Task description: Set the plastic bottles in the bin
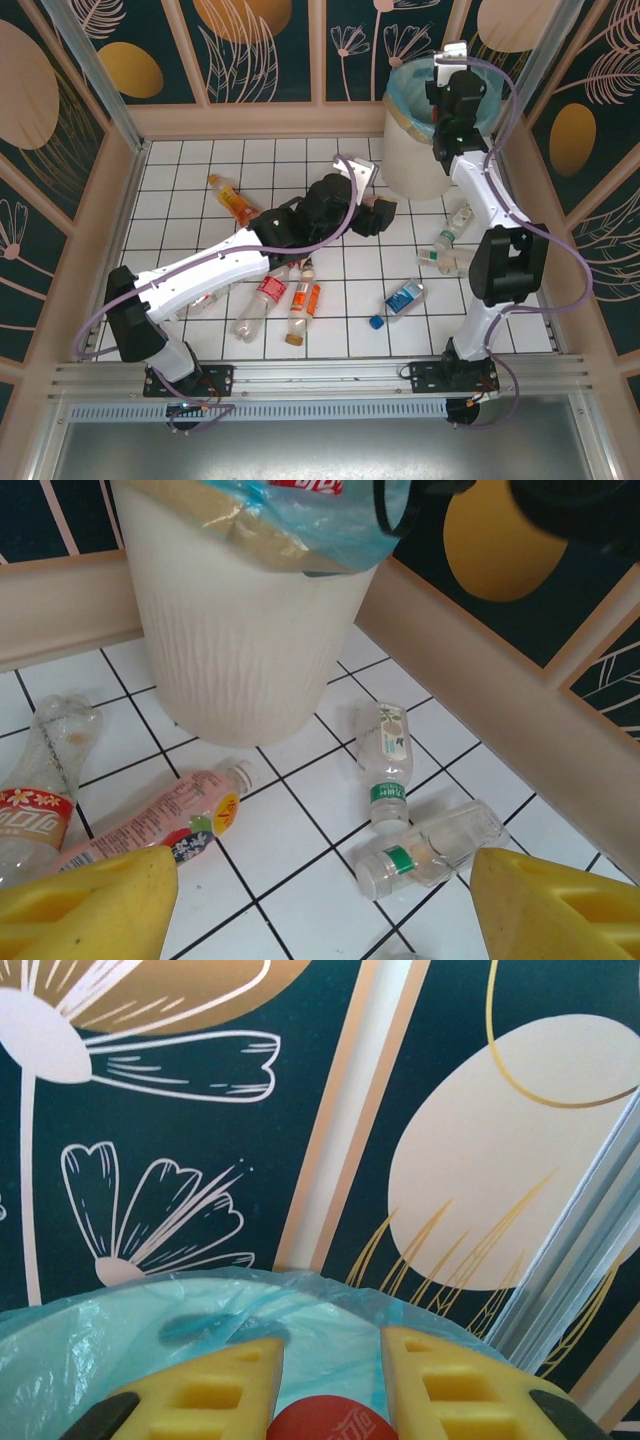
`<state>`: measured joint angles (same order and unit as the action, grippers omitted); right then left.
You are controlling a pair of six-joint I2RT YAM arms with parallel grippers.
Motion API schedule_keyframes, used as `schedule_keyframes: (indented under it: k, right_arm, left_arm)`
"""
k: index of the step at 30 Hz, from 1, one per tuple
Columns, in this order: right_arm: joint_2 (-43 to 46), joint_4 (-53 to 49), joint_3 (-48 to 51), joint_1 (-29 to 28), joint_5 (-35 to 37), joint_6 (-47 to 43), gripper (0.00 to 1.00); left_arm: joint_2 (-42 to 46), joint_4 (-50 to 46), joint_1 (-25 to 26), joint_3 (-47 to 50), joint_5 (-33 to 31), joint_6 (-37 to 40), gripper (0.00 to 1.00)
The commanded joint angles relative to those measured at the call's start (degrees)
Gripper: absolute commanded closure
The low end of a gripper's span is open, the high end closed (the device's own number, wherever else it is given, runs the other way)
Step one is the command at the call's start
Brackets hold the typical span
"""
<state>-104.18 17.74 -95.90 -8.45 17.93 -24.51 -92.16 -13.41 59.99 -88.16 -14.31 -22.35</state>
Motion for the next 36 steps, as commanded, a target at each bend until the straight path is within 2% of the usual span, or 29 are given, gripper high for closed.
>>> schedule_keyframes:
  k: [1,2,4,7,8,18,24,30,34,36]
  right_arm:
    - [-2.3,4.7,1.0,0.1,0.3,-2.5,1.0]
    - [-2.8,4.4,1.0,0.1,0.3,-2.5,1.0]
    - [-3.4,3.5,0.8,0.1,-0.1,-2.1,0.87]
    - [-3.0,1.6,-0.1,0.1,-0.7,0.0,0.45]
    - [-2.5,0.7,-0.4,0.1,-1.3,0.9,0.41]
    - [3.6,-9.2,-7.6,-0.3,-7.6,10.1,0.39]
    - [8.9,-17.6,-10.2,-4.5,-12.4,15.0,0.39]
    - [17.8,-18.7,0.6,-15.6,-13.7,16.1,0.39]
    - [24.0,-17.0,11.6,-21.8,-16.8,22.0,0.39]
    - [26.3,-16.8,16.9,-23.7,-21.0,25.4,0.39]
  left_arm:
    - [1.7,2.3,0.2,1.2,-0.3,-0.9,0.23]
    - [1.6,2.4,0.2,1.3,-0.3,-1.1,0.22]
    - [1.5,2.4,0.2,1.3,-0.3,-1.3,0.22]
    - [1.4,2.3,0.2,1.1,-0.5,-1.3,0.22]
    - [1.3,2.3,0.2,1.1,-0.7,-1.2,0.22]
    - [1.9,1.5,0.2,0.1,-0.9,-1.2,0.22]
    - [5.6,-0.1,0.2,2.2,-3.4,-1.2,0.22]
    - [12.3,-2.4,0.2,8.3,-6.8,-2.2,0.21]
    - [18.3,-5.8,0.2,13.5,-9.8,-3.8,0.2]
    - [21.9,-8.2,0.2,16.3,-11.3,-5.2,0.2]
